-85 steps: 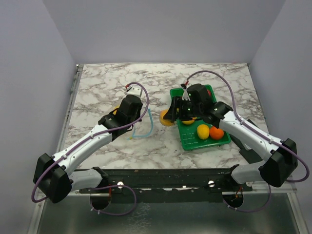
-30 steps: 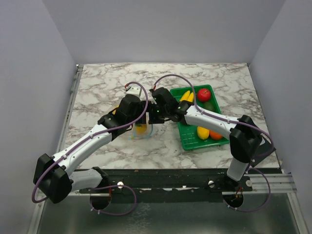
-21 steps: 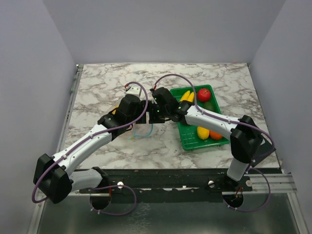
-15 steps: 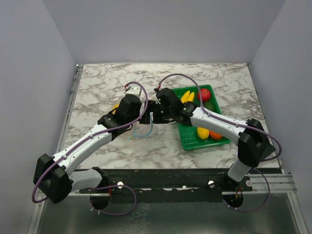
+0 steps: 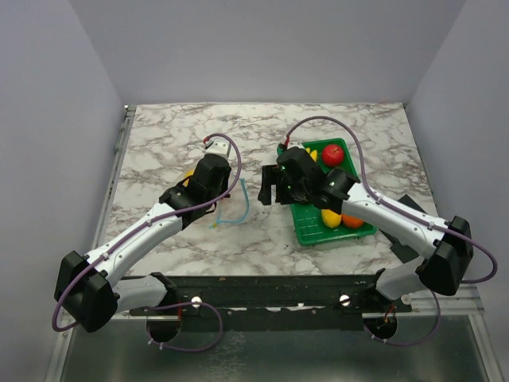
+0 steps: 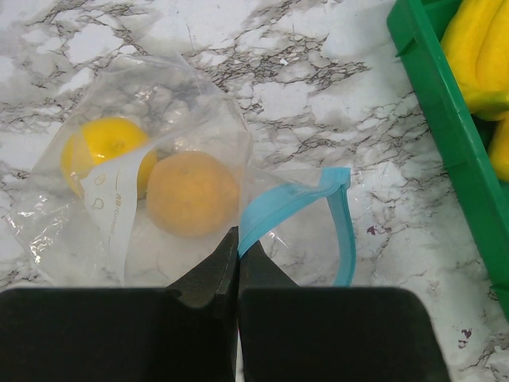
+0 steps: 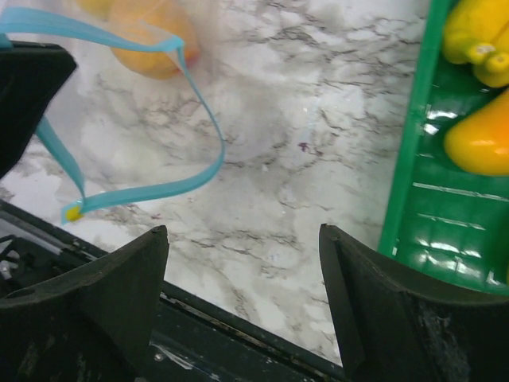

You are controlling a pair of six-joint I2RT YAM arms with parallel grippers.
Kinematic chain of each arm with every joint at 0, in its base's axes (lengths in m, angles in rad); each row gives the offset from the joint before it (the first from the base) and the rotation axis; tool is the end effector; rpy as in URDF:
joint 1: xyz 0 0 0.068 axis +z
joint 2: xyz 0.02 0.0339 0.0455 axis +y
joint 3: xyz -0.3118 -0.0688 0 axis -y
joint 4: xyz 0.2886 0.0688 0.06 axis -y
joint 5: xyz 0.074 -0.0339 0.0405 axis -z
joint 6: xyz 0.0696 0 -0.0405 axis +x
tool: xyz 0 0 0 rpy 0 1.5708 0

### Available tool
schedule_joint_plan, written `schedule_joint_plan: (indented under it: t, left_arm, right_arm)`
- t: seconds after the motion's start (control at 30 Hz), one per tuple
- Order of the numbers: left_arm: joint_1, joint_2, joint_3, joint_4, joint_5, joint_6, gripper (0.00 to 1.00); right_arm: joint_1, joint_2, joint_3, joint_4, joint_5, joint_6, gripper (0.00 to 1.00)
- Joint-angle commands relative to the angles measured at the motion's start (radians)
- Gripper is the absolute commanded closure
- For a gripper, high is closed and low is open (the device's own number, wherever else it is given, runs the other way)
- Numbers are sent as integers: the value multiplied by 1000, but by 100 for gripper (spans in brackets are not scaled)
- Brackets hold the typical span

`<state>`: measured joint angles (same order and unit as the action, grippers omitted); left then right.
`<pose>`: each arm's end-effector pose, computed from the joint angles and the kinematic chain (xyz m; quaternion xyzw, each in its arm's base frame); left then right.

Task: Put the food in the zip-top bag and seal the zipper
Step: Pick up the fake fruit from the bin.

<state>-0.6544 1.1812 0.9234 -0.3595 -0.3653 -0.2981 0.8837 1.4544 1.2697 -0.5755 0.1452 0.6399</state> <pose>0.2605 -0.1685 0.3059 0.0728 0.8747 -0.0635 0.4750 0.2501 0.2890 0.3307 -0.0831 0.9132 0.2232 0.3306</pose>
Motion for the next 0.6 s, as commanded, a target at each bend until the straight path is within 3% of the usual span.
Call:
schedule_joint_plan:
  t: [0.0,0.57]
  left_arm:
    - [7,-15,-11,24,21,-4,100]
    - [9,-6,-10,23,28,-4,100]
  right_arm:
    - [-3,-56,-35,-158,145,-29,18]
    - [-97,-94,-138,-429,369,51,13]
